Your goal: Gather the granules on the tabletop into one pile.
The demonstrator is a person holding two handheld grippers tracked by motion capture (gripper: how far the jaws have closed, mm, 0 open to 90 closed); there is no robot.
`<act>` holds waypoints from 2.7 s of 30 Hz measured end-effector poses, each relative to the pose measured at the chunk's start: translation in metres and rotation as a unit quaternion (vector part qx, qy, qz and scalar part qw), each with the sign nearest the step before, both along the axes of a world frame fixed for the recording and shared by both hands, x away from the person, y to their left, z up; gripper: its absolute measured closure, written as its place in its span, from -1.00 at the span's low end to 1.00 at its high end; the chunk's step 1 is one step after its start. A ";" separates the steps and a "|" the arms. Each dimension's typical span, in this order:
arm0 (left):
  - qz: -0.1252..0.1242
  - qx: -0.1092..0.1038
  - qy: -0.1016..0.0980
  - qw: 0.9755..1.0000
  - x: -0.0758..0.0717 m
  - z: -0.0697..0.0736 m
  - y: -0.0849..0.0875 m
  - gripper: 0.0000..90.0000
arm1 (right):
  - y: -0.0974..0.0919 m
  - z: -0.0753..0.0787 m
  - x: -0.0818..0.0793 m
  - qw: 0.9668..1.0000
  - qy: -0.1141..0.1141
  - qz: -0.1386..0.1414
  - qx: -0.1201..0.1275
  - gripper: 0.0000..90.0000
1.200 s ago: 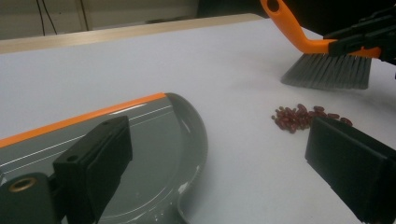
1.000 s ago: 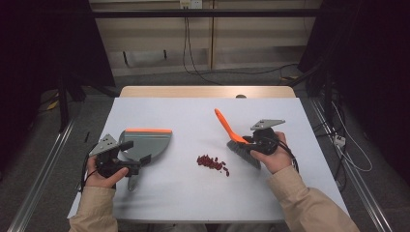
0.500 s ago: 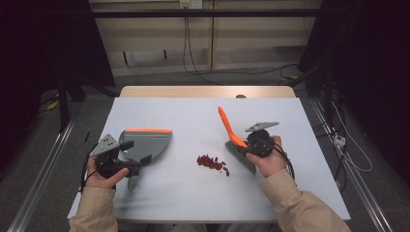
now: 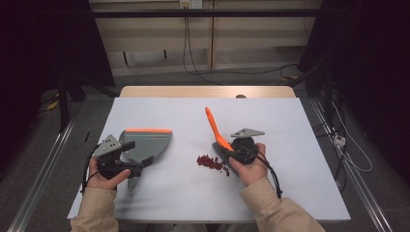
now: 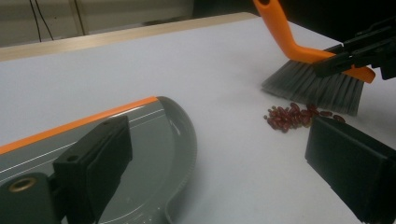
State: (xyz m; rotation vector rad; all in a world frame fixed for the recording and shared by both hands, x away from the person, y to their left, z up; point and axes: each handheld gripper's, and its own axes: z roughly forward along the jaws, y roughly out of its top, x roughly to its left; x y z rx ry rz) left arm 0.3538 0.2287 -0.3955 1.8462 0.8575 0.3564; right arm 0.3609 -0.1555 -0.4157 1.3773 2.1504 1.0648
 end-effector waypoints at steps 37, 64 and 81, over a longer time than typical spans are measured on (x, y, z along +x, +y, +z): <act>0.002 0.010 0.004 1.000 0.001 -0.004 0.000 -0.84 | 0.022 -0.011 -0.023 0.992 -0.107 0.022 0.059 0.57; -0.002 0.021 0.015 1.000 -0.006 -0.008 0.001 -0.84 | 0.009 -0.008 -0.022 0.988 -0.114 0.078 0.069 0.57; 0.007 0.053 0.042 0.998 -0.015 -0.016 0.013 -0.83 | 0.033 -0.008 0.000 0.984 -0.133 0.085 0.083 0.57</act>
